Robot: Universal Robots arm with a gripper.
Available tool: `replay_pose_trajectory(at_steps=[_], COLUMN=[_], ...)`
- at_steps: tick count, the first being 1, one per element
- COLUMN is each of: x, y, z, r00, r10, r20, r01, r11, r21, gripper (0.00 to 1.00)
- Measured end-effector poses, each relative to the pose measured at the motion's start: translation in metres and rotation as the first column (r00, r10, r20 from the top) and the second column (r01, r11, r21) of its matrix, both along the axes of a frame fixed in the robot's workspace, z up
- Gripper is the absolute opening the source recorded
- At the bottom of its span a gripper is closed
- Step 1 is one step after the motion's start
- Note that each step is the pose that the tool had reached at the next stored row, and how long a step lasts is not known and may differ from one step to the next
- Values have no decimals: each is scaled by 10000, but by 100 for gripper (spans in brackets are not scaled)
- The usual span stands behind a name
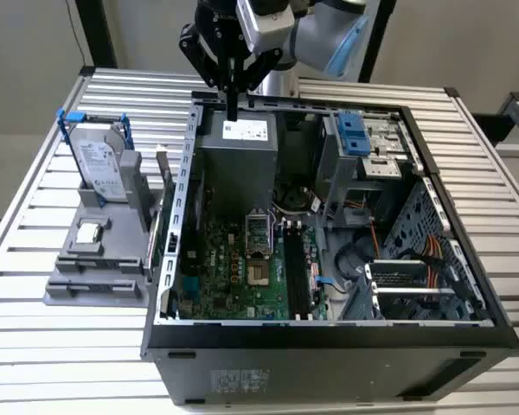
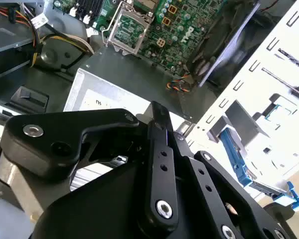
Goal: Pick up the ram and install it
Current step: 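Reach for the ram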
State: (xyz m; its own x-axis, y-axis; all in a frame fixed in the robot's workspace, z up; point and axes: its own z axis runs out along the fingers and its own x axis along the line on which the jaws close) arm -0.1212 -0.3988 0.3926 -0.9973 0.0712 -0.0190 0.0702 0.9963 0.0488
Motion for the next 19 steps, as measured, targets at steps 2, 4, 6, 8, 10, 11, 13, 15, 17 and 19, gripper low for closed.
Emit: replay_pose_trajectory(at_steps=[2, 4, 6, 8, 10, 11, 13, 15, 17, 19], x=[0, 0, 0, 0, 0, -2, -6, -10, -16, -21], y=[0, 0, 0, 0, 0, 0, 0, 0, 0, 0], z=[0, 0, 0, 0, 0, 0, 0, 0, 0, 0], r00=[10000, 10000, 10000, 10000, 10000, 10000, 10000, 10000, 10000, 10000], r10=[0, 0, 0, 0, 0, -1, -1, -1, -1, 1], r20=[0, 0, 0, 0, 0, 0, 0, 0, 0, 0], r01=[0, 0, 0, 0, 0, 1, 1, 1, 1, -1], r11=[10000, 10000, 10000, 10000, 10000, 10000, 10000, 10000, 10000, 10000], r21=[0, 0, 0, 0, 0, 0, -1, 0, 0, -1], gripper=[0, 0, 0, 0, 0, 0, 0, 0, 0, 0])
